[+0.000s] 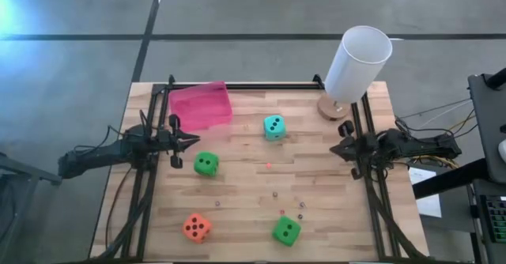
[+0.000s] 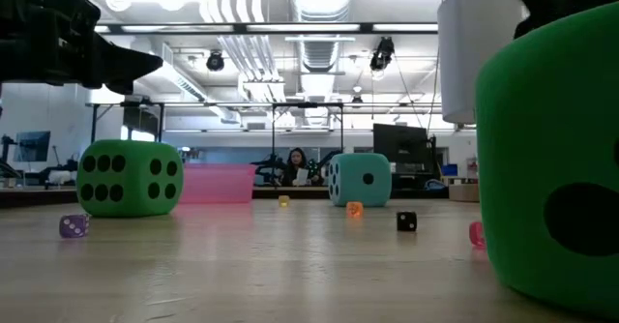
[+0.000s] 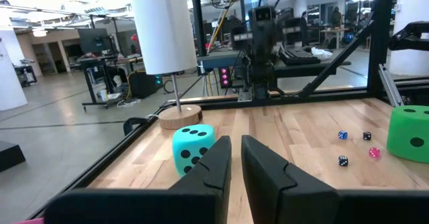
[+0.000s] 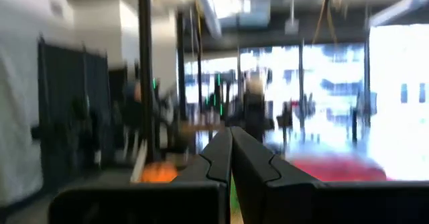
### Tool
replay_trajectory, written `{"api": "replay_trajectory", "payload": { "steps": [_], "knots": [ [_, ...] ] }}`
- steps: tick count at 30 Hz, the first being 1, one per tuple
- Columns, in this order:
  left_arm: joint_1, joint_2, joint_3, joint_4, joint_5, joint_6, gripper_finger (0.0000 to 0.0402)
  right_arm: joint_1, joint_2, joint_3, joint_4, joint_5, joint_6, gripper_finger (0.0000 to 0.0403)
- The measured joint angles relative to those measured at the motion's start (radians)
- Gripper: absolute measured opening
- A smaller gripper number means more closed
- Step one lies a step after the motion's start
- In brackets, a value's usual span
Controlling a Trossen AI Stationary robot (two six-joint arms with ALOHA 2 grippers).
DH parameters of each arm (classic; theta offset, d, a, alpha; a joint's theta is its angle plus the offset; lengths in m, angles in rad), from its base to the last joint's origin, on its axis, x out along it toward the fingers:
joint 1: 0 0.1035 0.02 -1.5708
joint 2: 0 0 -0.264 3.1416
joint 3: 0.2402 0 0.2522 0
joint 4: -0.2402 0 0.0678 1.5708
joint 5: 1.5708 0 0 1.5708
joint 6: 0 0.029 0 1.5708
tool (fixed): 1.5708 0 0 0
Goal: Pick & Place Dice
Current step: Put the top big green dice into the red bin
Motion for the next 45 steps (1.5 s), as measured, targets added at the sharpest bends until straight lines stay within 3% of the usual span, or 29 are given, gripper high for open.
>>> {"api": "replay_trajectory", "payload": {
  "steps": [5,9,15,20,34,45],
  "knots": [
    [0.000,0.000,0.000,0.000,0.000,0.000,0.0040,0.000,0.000,0.000,0.207,0.000,-0.080,0.0008],
    [0.000,0.000,0.000,0.000,0.000,0.000,0.0040,0.000,0.000,0.016,0.246,0.002,-0.102,0.0008],
    [0.000,0.000,0.000,0.000,0.000,0.000,0.0040,0.000,0.059,0.200,-0.034,0.086,-0.156,0.0008],
    [0.000,0.000,0.000,0.000,0.000,0.000,0.0040,0.000,0.204,0.402,-0.275,0.189,-0.209,0.0008],
    [0.000,0.000,0.000,-0.007,0.000,0.000,0.0040,0.000,0.616,0.812,-0.489,0.212,-0.155,0.0008],
    [-0.001,0.000,0.000,0.002,0.004,-0.039,0.0040,0.000,0.743,0.981,-0.662,0.211,-0.088,0.0008]
  ]
}}
